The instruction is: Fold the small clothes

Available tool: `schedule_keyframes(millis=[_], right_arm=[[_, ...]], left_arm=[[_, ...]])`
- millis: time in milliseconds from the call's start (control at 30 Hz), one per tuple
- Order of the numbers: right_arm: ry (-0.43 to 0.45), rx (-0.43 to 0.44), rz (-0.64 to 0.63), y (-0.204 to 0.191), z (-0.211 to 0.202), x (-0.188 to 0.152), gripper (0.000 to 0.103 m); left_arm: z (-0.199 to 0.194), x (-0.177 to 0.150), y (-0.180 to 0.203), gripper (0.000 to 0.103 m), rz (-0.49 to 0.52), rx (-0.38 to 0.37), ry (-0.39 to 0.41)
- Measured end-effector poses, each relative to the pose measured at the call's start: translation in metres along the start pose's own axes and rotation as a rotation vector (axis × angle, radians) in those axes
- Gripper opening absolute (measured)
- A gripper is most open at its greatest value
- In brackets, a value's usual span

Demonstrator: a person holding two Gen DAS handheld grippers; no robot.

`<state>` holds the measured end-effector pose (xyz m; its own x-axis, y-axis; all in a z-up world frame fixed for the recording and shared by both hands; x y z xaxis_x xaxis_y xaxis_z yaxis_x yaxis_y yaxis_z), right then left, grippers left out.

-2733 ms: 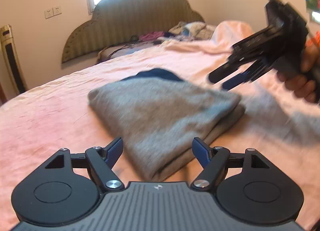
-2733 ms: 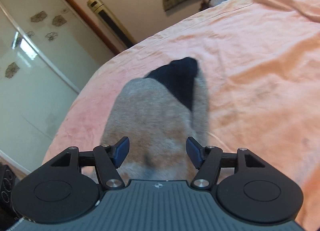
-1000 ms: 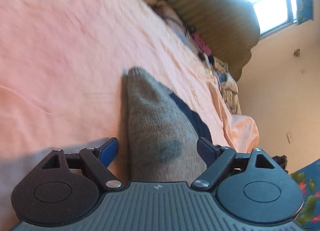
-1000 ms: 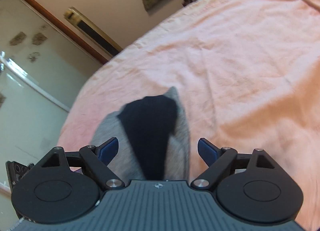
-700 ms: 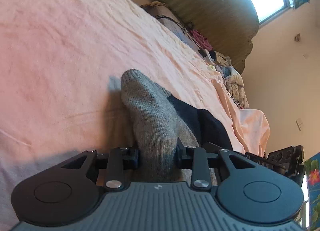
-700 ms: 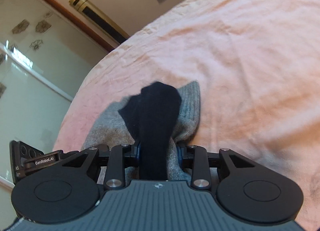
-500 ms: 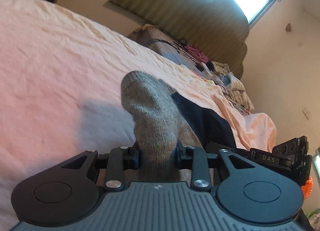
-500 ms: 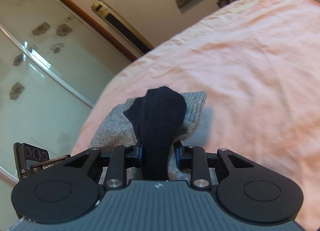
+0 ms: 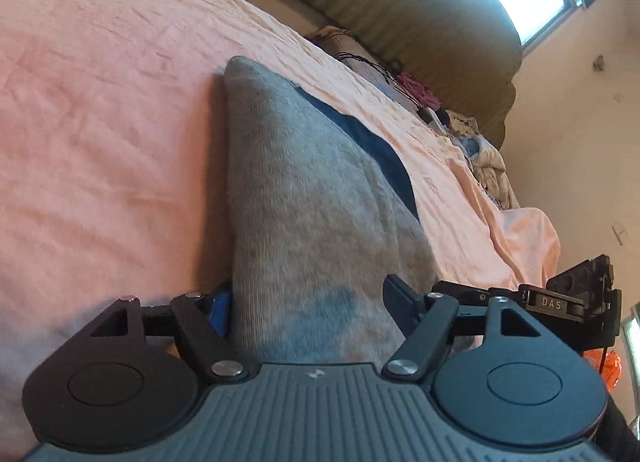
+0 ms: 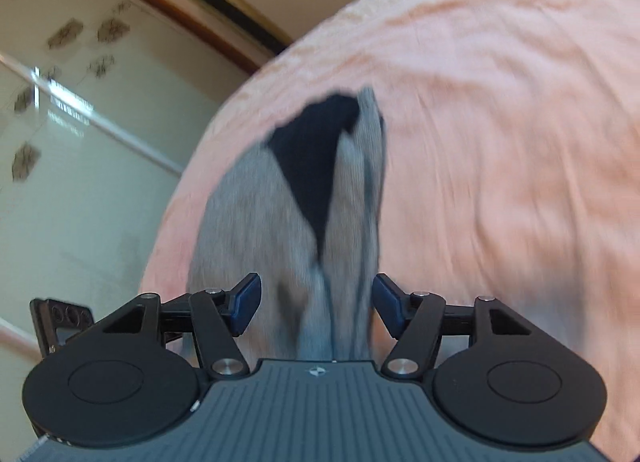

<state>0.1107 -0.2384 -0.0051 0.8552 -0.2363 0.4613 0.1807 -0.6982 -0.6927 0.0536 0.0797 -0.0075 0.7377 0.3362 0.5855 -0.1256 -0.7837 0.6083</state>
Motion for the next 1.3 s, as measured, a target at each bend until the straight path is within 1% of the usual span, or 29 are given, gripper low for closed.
schedule_keyframes(millis=[33, 67, 100, 133, 167, 233, 267, 300, 333, 367, 400, 433, 467, 533, 567, 600, 633, 700, 767, 833, 867, 900, 933, 967, 1100, 1200, 1233, 1267, 1300], right_arm=[[-0.006, 0.004, -0.019, -0.003, -0.002, -0.010, 0.062], [-0.010, 0.011, -0.030, -0.006, -0.003, -0.017, 0.057], [-0.024, 0.009, -0.043, -0.010, -0.003, -0.024, 0.049], [-0.050, -0.005, -0.063, -0.013, 0.000, -0.029, 0.023], [-0.058, -0.010, -0.096, -0.018, 0.001, -0.033, 0.021], [-0.050, -0.007, -0.155, -0.028, -0.005, -0.037, 0.021], [-0.046, 0.005, -0.171, -0.033, -0.011, -0.039, 0.020], [-0.043, 0.013, -0.186, -0.035, -0.015, -0.041, 0.020], [-0.048, -0.004, -0.209, -0.037, -0.016, -0.044, 0.020], [-0.064, -0.053, -0.242, -0.036, -0.013, -0.047, 0.022], [-0.073, -0.077, -0.257, -0.033, -0.011, -0.050, 0.025], [-0.062, -0.058, -0.243, -0.031, -0.014, -0.049, 0.028], [-0.053, -0.052, -0.215, -0.030, -0.018, -0.044, 0.039], [0.034, -0.071, -0.216, -0.039, -0.033, -0.030, 0.049], [0.085, -0.074, -0.231, -0.044, -0.038, -0.020, 0.051], [0.124, -0.080, -0.241, -0.051, -0.040, -0.010, 0.052], [0.151, -0.093, -0.247, -0.058, -0.037, 0.003, 0.056], [0.172, -0.113, -0.268, -0.071, -0.021, 0.023, 0.058], [0.135, -0.114, -0.268, -0.078, 0.010, 0.044, 0.058], [0.084, -0.139, -0.281, -0.083, 0.043, 0.055, 0.058], [0.047, -0.160, -0.304, -0.084, 0.059, 0.056, 0.058], [-0.004, -0.193, -0.317, -0.080, 0.076, 0.056, 0.057], [-0.031, -0.212, -0.330, -0.073, 0.090, 0.054, 0.056], [-0.005, -0.187, -0.348, -0.070, 0.091, 0.056, 0.056], [-0.001, -0.144, -0.254, -0.062, 0.091, 0.068, 0.055], [0.013, -0.152, -0.236, -0.068, 0.082, 0.067, 0.056], [0.032, -0.146, -0.213, -0.068, 0.071, 0.063, 0.061], [0.057, -0.127, -0.198, -0.067, 0.055, 0.059, 0.072], [0.076, -0.109, -0.197, -0.063, 0.041, 0.054, 0.078]], left_arm=[[-0.001, -0.004, 0.004, 0.059, 0.025, 0.009, -0.006], [0.001, -0.006, 0.004, 0.017, 0.035, 0.028, -0.031], [0.001, -0.008, 0.002, 0.015, 0.026, 0.041, -0.049], [-0.002, -0.008, 0.000, 0.014, 0.016, 0.040, -0.045], [-0.008, -0.008, 0.000, 0.014, 0.025, 0.044, -0.040], [-0.021, -0.010, 0.005, 0.013, 0.061, 0.059, -0.029], [-0.026, -0.014, 0.005, 0.014, 0.079, 0.068, -0.031], [-0.028, -0.019, 0.004, 0.018, 0.100, 0.091, -0.032], [-0.032, -0.026, 0.002, 0.019, 0.128, 0.120, -0.024], [-0.037, -0.030, 0.004, 0.020, 0.156, 0.133, -0.009], [-0.045, -0.033, 0.010, 0.027, 0.191, 0.158, 0.008], [-0.053, -0.035, 0.017, 0.030, 0.233, 0.188, 0.036], [-0.062, -0.036, 0.027, 0.035, 0.286, 0.203, 0.083], [-0.074, -0.034, 0.047, 0.054, 0.417, 0.204, 0.183], [-0.073, -0.032, 0.057, 0.074, 0.482, 0.215, 0.221], [-0.067, -0.029, 0.067, 0.081, 0.549, 0.227, 0.245], [-0.057, -0.027, 0.077, 0.081, 0.612, 0.235, 0.259], [-0.031, -0.022, 0.090, 0.081, 0.688, 0.237, 0.241], [-0.003, -0.020, 0.095, 0.081, 0.739, 0.239, 0.200], [0.025, -0.024, 0.088, 0.081, 0.742, 0.236, 0.085], [0.037, -0.025, 0.079, 0.080, 0.708, 0.239, 0.037], [0.037, -0.029, 0.076, 0.080, 0.704, 0.226, 0.067], [0.037, -0.033, 0.074, 0.080, 0.715, 0.220, 0.082], [0.038, -0.035, 0.074, 0.080, 0.715, 0.223, 0.088], [0.038, -0.032, 0.076, 0.081, 0.685, 0.221, 0.088], [0.009, -0.033, 0.077, 0.082, 0.624, 0.183, 0.118], [-0.006, -0.032, 0.074, 0.083, 0.588, 0.165, 0.145], [-0.018, -0.031, 0.067, 0.083, 0.544, 0.153, 0.164], [-0.027, -0.027, 0.057, 0.083, 0.485, 0.153, 0.169]])
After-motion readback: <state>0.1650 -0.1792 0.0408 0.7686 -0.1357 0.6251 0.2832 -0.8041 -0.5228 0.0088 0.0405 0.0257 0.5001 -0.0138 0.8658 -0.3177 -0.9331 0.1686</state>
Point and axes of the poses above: each gripper's, at about its wrist camera, not at the fingertips, and z roughly the way its jaws point, y to its right, x to its top, the point moved 3 cm from there along z, roughly the way its jaws point, and after that the axes turned 4 degrees about y, right-handed, at the moved point
